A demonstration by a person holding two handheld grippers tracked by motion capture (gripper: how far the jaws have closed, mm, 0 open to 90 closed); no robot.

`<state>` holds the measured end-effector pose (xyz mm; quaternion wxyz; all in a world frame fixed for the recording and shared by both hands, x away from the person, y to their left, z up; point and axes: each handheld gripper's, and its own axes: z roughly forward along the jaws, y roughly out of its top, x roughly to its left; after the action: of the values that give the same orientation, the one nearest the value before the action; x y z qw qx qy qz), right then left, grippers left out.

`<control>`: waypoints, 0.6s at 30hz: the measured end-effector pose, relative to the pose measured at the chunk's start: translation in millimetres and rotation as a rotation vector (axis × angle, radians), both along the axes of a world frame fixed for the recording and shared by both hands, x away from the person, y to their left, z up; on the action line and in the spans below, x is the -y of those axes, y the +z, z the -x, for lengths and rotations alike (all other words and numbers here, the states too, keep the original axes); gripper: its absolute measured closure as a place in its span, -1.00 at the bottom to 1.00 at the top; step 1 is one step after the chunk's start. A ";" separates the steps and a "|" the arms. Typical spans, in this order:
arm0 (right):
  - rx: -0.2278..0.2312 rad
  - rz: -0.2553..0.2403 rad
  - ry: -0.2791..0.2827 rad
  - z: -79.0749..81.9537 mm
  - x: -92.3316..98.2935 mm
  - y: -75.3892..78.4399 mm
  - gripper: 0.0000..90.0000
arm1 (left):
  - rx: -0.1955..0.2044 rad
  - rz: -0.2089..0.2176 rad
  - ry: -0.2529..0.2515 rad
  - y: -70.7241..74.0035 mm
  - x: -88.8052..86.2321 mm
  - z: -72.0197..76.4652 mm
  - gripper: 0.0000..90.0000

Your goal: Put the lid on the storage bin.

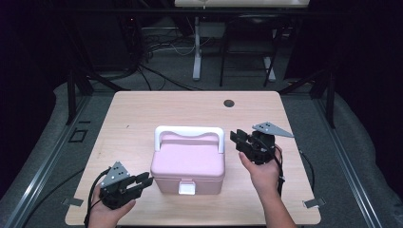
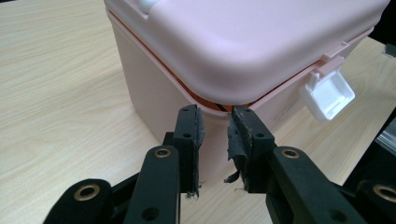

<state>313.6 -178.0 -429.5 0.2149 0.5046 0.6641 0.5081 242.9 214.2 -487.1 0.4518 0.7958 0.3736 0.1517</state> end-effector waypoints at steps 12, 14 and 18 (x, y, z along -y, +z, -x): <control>0.002 -0.002 -0.001 0.3 1.2 0.6 0.56 | -0.003 0.022 0.032 -1.0 -9.5 -0.8 0.59; 0.002 -0.003 -0.001 0.2 1.0 0.5 0.56 | -0.005 0.026 0.035 -0.9 -10.9 -1.5 0.58; 0.002 -0.002 0.000 0.1 0.9 0.3 0.55 | -0.009 0.036 0.046 -2.0 -13.2 -3.3 0.56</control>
<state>313.5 -179.0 -429.2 0.2150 0.5045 0.6633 0.5092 246.2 227.4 -489.1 0.4608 0.7794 0.3964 0.1519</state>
